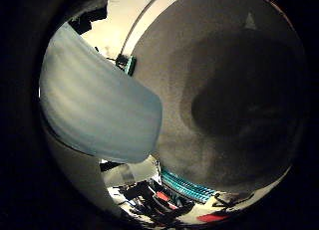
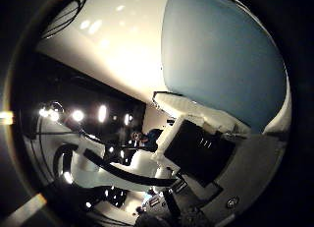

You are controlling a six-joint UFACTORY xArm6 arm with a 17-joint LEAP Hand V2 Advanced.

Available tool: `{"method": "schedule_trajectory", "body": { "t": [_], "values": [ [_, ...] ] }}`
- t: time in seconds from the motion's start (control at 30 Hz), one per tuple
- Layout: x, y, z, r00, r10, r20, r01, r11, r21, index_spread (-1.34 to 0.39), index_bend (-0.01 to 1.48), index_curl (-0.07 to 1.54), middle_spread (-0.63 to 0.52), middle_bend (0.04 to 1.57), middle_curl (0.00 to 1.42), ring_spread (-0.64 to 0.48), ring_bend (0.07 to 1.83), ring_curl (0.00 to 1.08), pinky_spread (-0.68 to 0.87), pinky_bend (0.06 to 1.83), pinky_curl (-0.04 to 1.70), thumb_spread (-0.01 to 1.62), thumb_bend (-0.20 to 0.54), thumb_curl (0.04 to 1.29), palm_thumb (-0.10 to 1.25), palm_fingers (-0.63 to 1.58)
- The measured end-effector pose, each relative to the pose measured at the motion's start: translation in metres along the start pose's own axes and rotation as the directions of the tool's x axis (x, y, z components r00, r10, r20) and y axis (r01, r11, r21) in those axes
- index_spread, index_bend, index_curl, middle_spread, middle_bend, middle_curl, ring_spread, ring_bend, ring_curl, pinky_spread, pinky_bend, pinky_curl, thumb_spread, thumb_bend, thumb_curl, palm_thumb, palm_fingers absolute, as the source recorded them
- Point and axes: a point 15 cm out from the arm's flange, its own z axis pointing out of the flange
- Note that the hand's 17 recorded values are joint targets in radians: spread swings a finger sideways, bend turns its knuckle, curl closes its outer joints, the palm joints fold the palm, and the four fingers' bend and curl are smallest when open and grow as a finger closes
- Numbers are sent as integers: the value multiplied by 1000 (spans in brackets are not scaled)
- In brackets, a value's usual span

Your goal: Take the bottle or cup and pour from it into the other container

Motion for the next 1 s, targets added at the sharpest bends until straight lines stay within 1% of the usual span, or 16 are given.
{"method": "schedule_trajectory", "body": {
  "t": [0.23,0.47,0.57,0.67,1.0],
  "values": [
    [-34,-28,16,999,-50,-12,50,999,-22,-479,461,1068,-198,1010,847,-249,1223,675,-428,1004,801,893,-26,563,812,966],
    [-73,-66,48,995,-102,-14,101,992,-73,-489,448,1083,-202,1006,860,-252,1219,685,-440,980,842,890,-26,563,816,965],
    [-94,-82,70,990,-143,-18,140,983,-121,-493,442,1089,-204,1000,866,-255,1217,690,-447,976,859,891,-25,565,822,953],
    [-117,-99,91,985,-171,-7,168,976,-140,-496,437,1095,-206,1001,873,-257,1218,695,-457,962,877,889,-26,567,820,948],
    [-160,-136,167,968,-237,-85,217,956,-196,-509,431,1109,-217,987,894,-262,1211,708,-469,945,922,889,-27,570,818,936]
  ]
}}
